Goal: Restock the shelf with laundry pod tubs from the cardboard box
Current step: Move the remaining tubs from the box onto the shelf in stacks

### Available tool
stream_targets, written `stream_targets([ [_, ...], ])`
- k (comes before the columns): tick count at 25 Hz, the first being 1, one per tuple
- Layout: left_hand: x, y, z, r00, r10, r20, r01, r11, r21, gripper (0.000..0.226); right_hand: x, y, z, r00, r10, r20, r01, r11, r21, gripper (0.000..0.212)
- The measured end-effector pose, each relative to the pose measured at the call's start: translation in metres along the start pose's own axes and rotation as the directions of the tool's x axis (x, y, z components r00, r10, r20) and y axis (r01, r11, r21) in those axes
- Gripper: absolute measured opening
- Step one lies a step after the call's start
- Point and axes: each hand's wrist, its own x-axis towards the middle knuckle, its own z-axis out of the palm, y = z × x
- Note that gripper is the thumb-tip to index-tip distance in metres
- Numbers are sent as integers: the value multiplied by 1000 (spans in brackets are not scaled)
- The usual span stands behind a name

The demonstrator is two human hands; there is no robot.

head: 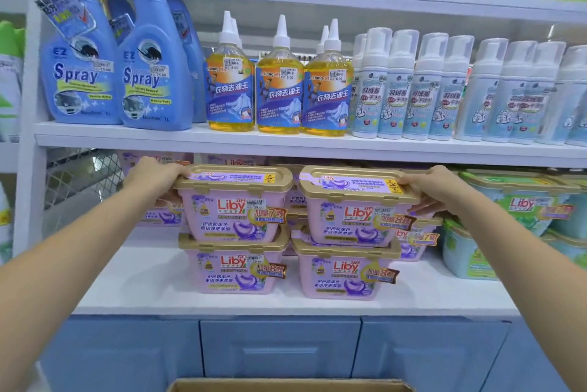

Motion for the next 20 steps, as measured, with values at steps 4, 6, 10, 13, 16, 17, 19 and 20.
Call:
stream_targets([
  [4, -5, -6, 1, 1000, 7, 6, -7, 999, -31, 27, 4, -4, 2, 1000, -14, 18, 15, 999, -41, 27],
  [6, -7, -8, 0, 999, -1, 38, 4, 997, -71, 24, 8, -8, 1, 999, -2, 47, 5, 999, -51, 28],
  [10, -14, -13, 3, 997, -21, 76, 34, 983, -179, 25, 11, -13, -7, 990, 57, 128, -46, 995, -86, 31],
  [13, -19, -18, 10, 997, -12, 73, 30, 967, -252, 41, 7, -11, -9, 988, 50, 147, -37, 995, -87, 30],
  [16, -23, -21, 12, 997, 7, 72, 16, 953, -301, 39, 2, -9, -10, 985, 54, 165, -47, 998, -48, 29],
  [17, -24, -23, 14, 998, 14, 54, 3, 954, -300, 38, 1, -9, -9, 985, 54, 161, -49, 998, -34, 30],
  [19, -28, -31, 18, 999, 45, 0, -44, 963, -266, 39, 0, -2, -1, 993, 35, 111, -41, 998, 51, 31],
  [20, -34, -36, 20, 997, 78, -22, -81, 968, -238, 43, -1, 4, 4, 997, 18, 77, -29, 991, 134, 32],
])
